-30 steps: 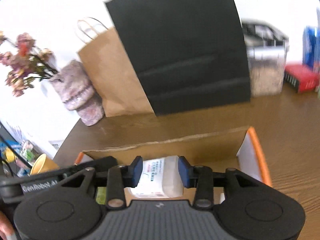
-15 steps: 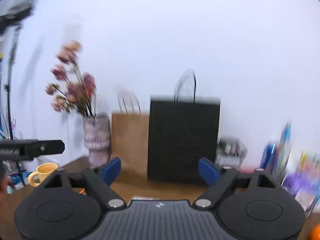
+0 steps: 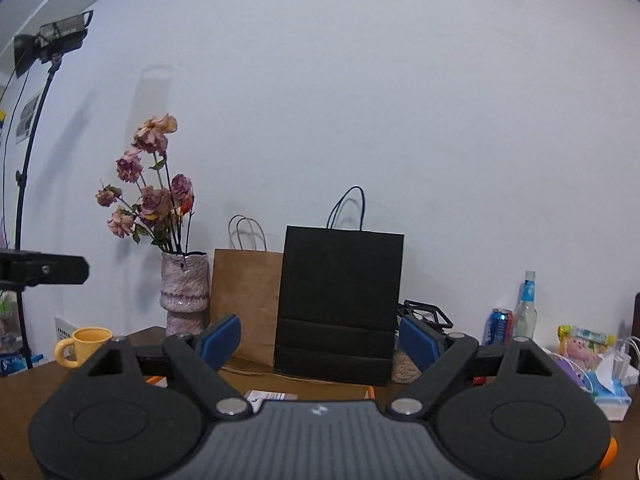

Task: Organize rigid objects
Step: 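Lift both tools out of the box back toward the table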

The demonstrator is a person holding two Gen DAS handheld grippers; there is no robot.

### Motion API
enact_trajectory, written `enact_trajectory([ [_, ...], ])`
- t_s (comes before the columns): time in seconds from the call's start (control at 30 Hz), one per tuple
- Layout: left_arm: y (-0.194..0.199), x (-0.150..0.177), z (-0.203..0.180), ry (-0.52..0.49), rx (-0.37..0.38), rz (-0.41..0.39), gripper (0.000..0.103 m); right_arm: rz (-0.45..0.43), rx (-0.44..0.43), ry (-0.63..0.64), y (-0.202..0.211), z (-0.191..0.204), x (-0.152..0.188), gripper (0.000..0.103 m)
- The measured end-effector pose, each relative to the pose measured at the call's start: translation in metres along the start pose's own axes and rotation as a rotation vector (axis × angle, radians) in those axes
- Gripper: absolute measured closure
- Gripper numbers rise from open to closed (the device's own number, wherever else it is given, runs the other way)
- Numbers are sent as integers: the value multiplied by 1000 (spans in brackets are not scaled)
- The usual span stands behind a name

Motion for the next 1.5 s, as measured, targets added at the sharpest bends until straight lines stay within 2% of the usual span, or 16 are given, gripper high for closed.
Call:
enact_trajectory([
  [0.17,40,17,-11,-41,37,-2,0,0,-3,-10,39,-7,17,16],
  [0.3,89,41,-20,-113,6,-39,0,-13,-7,38,89,-8,44,16],
  [0.43,134,82,-31,-111,21,12,0,1,-23,65,145,-3,73,16],
  [0.53,172,114,-41,-126,1,34,0,27,-36,53,185,4,93,16],
  [0.63,214,139,-46,-115,-38,32,0,20,39,40,234,11,119,14],
  [0.67,226,148,-46,-97,-56,35,0,14,52,11,250,12,129,10],
  [0.73,239,164,-47,-56,-65,66,0,40,56,-51,268,14,146,9],
  [0.8,237,168,-57,-101,11,104,0,69,17,-60,273,20,157,9],
  [0.83,234,165,-60,-135,17,98,0,69,2,-38,271,22,157,9],
  [0.93,230,160,-59,-133,-50,57,0,51,33,-31,267,23,155,9],
  [1.03,223,170,-58,-97,-34,91,0,74,12,-79,263,22,162,9],
  [1.17,207,186,-58,-130,-46,144,0,119,14,-57,250,25,177,10],
  [1.27,185,192,-53,-101,-35,200,0,156,-8,-47,234,28,182,12],
  [1.4,145,190,-43,-97,-66,262,0,194,-25,-55,203,24,179,13],
  [1.5,104,182,-31,-36,-59,301,0,211,-45,-50,171,18,168,16],
])
Point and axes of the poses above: each gripper's, at about its wrist camera, not at the fingertips, and y roughly against the way its jaws point, z to its left, x to its underside, the point moved 7 cm from there along -y, roughly the way its jaws point, and after that the axes turned 5 degrees about x, right-handed, at the moved point
